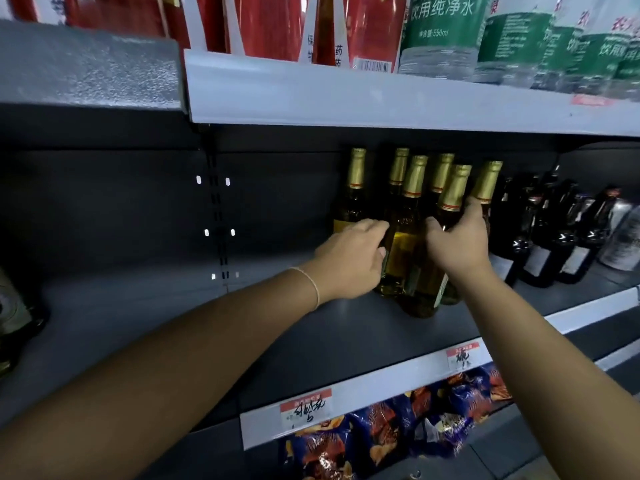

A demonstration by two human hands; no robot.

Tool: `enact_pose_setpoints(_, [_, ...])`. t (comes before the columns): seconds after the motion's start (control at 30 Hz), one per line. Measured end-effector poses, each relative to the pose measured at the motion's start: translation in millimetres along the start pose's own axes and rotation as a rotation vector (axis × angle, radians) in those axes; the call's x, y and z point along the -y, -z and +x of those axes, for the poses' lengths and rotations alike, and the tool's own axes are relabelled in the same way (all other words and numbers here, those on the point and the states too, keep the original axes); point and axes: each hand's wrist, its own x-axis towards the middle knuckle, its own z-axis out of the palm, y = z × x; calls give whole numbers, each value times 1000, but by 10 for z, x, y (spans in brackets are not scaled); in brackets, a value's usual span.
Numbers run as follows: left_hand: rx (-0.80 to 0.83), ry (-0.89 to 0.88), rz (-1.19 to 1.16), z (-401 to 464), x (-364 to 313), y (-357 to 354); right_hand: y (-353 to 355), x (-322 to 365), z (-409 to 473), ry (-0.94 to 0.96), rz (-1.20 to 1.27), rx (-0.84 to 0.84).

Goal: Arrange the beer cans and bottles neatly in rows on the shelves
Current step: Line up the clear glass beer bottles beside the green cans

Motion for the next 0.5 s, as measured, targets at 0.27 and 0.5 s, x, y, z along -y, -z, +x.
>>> enact_pose_setpoints(0.27, [-11,25,-9,53,149,-121,88,-127,188,-10,-83,85])
enact_pose_setpoints(0.5, [43,7,35,-138,426,-178,58,-41,-41,163,7,44])
